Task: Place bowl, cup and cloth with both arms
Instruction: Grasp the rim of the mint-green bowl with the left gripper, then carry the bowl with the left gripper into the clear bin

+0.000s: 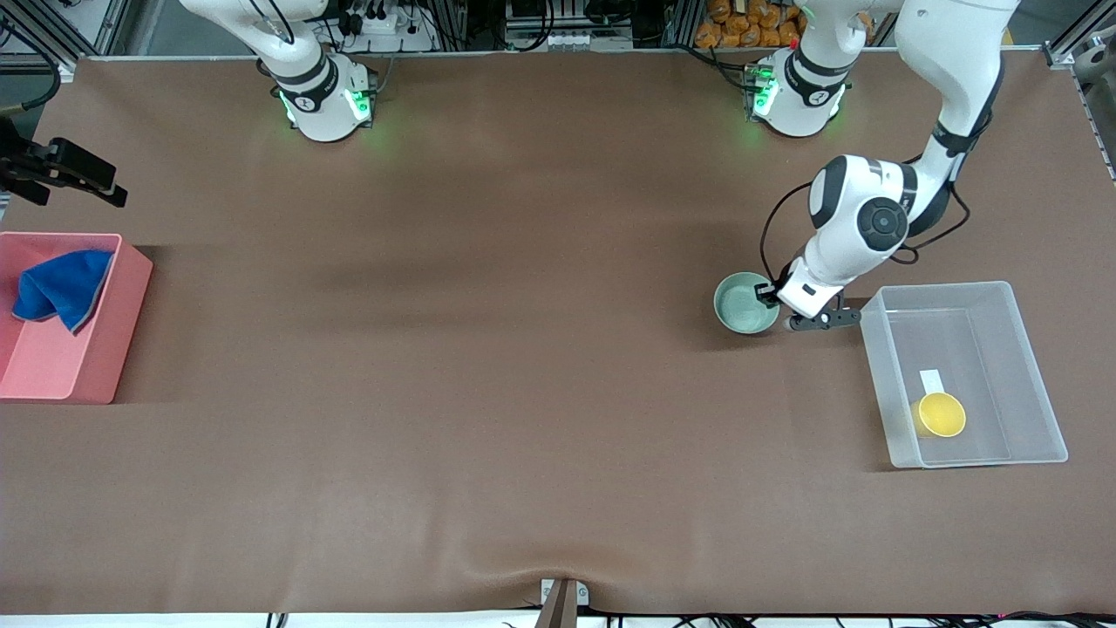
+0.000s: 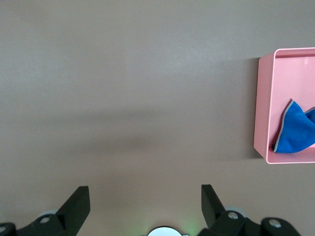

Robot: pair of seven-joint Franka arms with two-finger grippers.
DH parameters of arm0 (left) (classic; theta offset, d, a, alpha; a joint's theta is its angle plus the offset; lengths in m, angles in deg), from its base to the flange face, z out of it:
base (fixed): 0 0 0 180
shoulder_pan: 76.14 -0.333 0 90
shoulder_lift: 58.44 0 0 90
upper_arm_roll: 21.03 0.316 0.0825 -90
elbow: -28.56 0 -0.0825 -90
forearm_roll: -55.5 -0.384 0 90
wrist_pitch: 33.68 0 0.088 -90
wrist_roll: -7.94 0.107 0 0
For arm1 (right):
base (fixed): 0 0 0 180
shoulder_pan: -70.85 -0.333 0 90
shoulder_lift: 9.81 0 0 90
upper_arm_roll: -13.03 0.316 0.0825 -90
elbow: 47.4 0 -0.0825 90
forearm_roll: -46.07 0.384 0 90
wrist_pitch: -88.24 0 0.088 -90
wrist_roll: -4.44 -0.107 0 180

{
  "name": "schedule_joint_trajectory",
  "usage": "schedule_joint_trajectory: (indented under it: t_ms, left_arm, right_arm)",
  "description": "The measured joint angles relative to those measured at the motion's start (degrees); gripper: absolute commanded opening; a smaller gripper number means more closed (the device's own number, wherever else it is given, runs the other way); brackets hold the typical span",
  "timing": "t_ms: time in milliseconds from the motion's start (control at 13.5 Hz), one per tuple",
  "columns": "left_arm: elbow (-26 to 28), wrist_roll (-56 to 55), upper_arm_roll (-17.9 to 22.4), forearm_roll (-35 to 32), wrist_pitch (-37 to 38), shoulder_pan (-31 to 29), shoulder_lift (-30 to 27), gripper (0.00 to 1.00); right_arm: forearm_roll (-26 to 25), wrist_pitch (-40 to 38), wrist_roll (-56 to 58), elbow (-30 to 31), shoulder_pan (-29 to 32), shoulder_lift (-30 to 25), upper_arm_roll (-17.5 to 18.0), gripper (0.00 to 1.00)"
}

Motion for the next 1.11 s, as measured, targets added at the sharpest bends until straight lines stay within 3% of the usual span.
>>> schedule_joint_trajectory:
  t_ms: [222,519,741,1111]
  left_arm:
    - [-10.8,0.0,0.9,-0.1,15.7,-1.4,-1.7,0.0]
    - [-22.6,5.0,1.4,-1.0,28.3,-7.1,-2.0,0.0]
    - [-26.7,12.1,1.7,-2.1,31.5,-13.1,-1.8,0.0]
    - [-27.4,20.9,1.9,-8.0,31.5,-22.2,1.5,0.0]
  right_arm:
    - [0.0,-0.1,0.0,0.0,0.0,0.0,0.0,1.0]
    - [0.0,-0.1,0.0,0.0,0.0,0.0,-0.1,1.0]
    - [0.0,-0.1,0.0,0.0,0.0,0.0,-0.1,1.0]
    - [0.0,-0.2,0.0,0.0,0.0,0.0,-0.1,1.0]
